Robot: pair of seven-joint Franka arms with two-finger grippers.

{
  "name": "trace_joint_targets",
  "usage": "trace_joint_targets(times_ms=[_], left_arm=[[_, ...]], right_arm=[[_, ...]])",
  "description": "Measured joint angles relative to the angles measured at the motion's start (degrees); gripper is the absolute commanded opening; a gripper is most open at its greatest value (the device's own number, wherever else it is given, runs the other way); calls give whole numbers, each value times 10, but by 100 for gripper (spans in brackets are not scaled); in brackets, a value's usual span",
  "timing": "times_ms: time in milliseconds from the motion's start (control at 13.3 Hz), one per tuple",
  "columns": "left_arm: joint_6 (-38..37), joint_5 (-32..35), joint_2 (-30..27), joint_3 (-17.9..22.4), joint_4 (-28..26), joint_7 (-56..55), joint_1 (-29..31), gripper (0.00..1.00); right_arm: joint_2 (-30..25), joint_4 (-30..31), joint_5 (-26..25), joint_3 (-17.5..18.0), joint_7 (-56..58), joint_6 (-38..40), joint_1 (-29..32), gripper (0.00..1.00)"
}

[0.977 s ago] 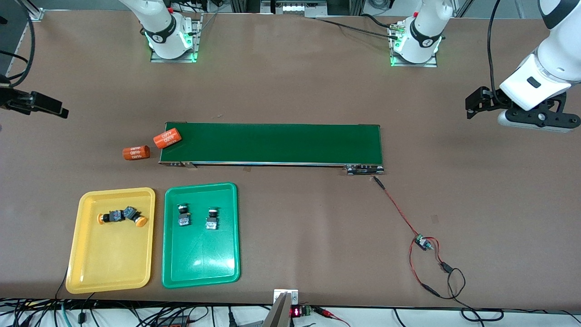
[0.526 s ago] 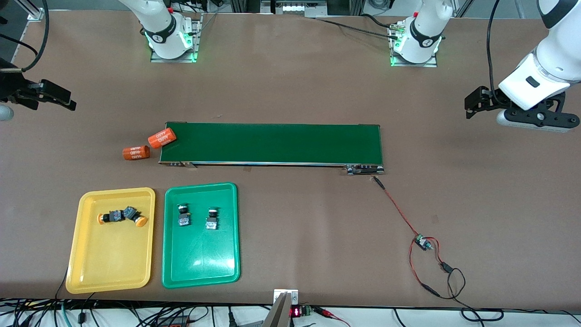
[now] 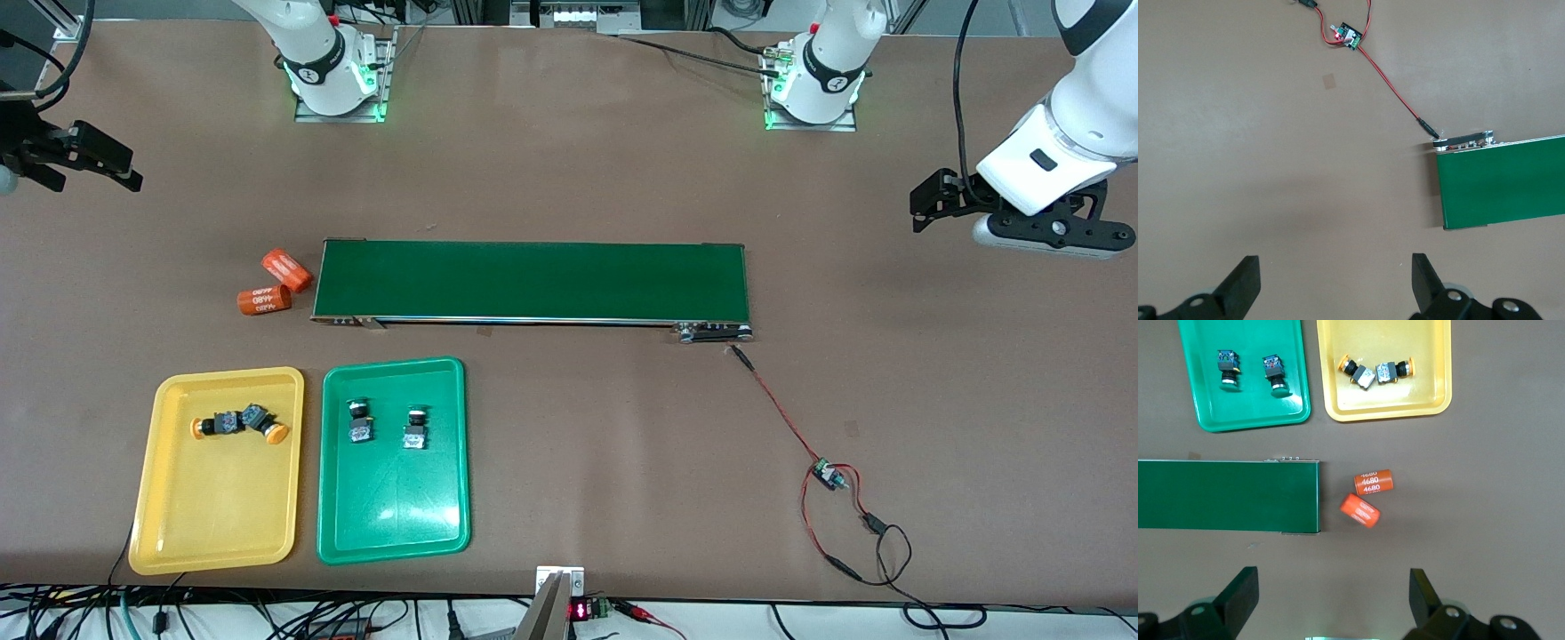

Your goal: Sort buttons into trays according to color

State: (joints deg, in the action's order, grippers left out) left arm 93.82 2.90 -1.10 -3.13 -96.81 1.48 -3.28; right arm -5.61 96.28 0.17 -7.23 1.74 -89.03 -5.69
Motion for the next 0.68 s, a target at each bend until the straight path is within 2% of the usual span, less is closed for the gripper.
trace_joint_targets(times_ms=[677], left_arm=[[0,0,0,0,0,0,0,100]], right_arm=[[0,0,-1,5,-21,3,0,100]])
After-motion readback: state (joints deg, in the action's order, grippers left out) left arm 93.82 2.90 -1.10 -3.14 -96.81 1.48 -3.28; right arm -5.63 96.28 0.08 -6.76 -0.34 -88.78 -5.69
